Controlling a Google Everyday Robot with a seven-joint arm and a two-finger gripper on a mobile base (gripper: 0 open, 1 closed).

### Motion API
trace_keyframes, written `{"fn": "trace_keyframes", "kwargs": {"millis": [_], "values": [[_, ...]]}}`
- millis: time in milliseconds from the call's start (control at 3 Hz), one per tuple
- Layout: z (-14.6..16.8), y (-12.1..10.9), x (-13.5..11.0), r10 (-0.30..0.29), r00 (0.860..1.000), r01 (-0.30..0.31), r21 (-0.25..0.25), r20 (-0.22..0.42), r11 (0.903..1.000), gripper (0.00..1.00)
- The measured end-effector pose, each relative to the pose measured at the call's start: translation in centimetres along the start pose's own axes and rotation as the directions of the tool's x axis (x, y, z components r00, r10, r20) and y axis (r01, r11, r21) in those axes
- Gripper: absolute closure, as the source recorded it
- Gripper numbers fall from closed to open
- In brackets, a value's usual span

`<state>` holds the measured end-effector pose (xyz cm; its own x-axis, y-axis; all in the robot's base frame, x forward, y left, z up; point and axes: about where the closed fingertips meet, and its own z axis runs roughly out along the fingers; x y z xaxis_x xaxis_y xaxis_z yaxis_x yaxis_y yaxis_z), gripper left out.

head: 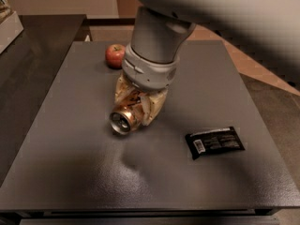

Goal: Place orange can upright

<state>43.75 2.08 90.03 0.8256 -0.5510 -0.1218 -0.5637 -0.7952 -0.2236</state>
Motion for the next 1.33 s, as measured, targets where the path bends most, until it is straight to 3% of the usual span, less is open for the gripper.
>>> {"fn": "trace_keyframes", "kwargs": {"millis": [333,667,1000,1333], "values": [[-1.0,-2.0,0.3,0.206,0.975,-0.212,0.071,0.079,0.9748,1.00],[-1.4,-2.6,0.6,0.433,0.878,-0.459,0.102,0.205,0.8825,1.00],[-1.9,-2.9,0.7,0.615,0.711,-0.676,0.089,0.341,0.7316,1.00],[-3.0,-3.6,0.8,0.696,0.543,-0.802,0.045,0.470,0.5951,1.00]]}}
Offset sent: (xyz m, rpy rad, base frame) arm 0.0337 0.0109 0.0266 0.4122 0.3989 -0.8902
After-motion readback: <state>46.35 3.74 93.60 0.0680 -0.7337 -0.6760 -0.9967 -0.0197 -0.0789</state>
